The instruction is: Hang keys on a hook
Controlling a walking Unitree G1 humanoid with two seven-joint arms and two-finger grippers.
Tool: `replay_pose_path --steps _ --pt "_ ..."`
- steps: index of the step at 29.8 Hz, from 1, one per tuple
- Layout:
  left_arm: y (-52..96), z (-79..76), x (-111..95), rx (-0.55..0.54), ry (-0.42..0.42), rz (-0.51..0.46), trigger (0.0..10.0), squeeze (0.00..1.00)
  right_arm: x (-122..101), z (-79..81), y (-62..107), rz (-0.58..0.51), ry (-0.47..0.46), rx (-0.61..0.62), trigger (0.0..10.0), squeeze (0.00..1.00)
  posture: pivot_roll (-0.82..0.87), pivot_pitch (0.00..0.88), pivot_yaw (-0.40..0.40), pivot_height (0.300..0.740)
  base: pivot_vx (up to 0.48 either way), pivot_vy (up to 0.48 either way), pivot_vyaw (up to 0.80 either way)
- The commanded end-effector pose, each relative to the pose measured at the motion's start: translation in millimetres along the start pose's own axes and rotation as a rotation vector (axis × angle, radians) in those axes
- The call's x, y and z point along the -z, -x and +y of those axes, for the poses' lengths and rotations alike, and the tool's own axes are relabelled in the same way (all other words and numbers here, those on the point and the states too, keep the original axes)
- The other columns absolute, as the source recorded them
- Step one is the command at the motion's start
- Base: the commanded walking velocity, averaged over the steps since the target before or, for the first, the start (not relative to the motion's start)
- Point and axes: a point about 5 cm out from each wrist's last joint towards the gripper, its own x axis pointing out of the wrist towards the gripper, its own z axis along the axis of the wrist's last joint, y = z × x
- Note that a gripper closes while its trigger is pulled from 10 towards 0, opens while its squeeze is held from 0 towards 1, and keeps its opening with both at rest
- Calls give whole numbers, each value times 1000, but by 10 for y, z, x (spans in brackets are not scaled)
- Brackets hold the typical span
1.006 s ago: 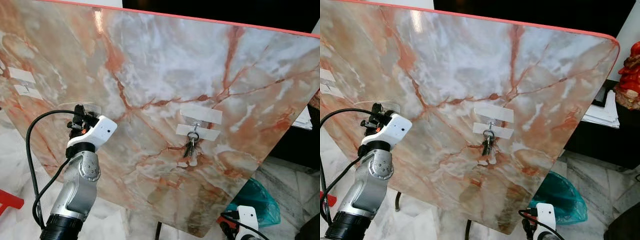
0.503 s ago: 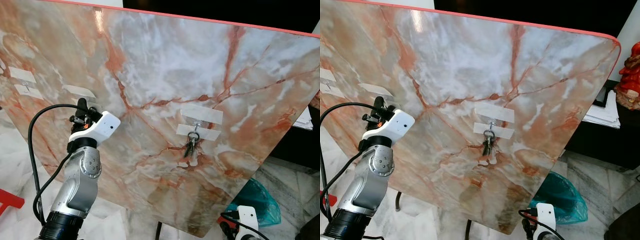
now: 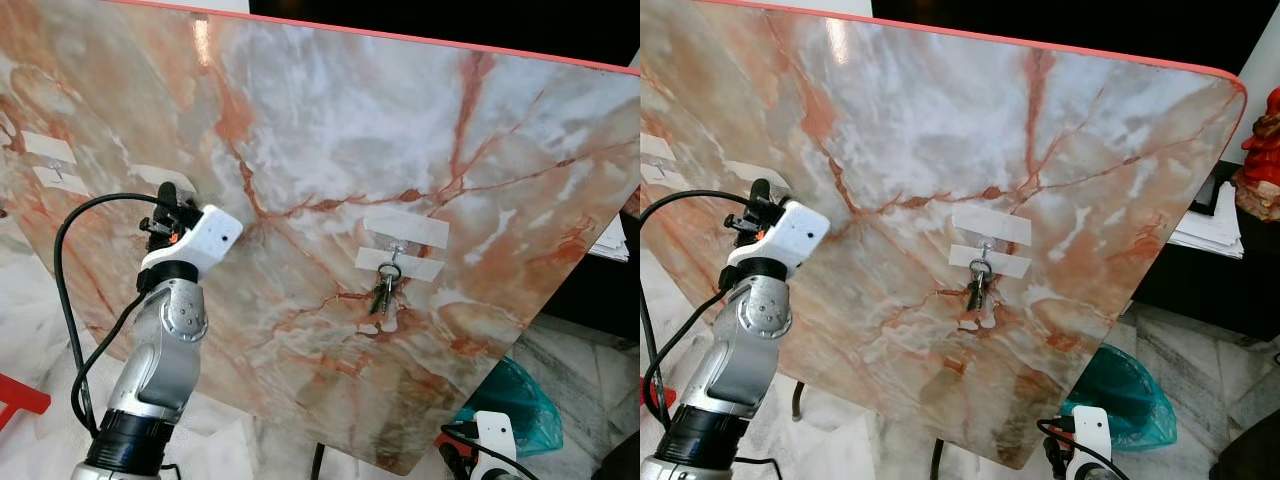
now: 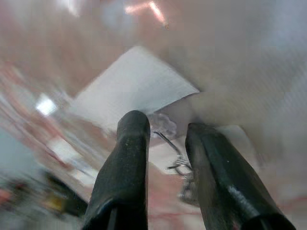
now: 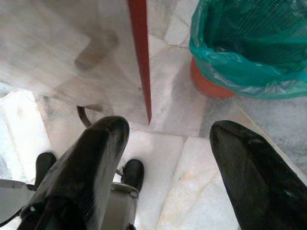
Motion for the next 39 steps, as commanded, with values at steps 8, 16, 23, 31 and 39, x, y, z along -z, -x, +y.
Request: replay_pose_path --steps 8,16,23,31,39 --pt "-177 155 -150 52 343 -49 10000 0 16 -26 9 -2 -11 7 10000 0 56 16 -59 740 0 0 0" --pt "-191 196 -293 84 346 -138 10000 0 16 -30 10 -2 -11 8 10000 0 55 15 -60 740 0 0 0" --pt "-198 277 -387 63 333 -183 10000 0 12 -31 10 -2 -9 8 10000 0 58 16 -63 740 0 0 0" --pt "-202 325 -504 61 330 -233 10000 0 10 -27 8 -2 -10 7 10000 0 58 17 -62 740 0 0 0" --pt "-203 351 -585 68 302 -281 10000 0 11 -23 7 -2 -11 6 10000 0 59 18 -60 740 0 0 0"
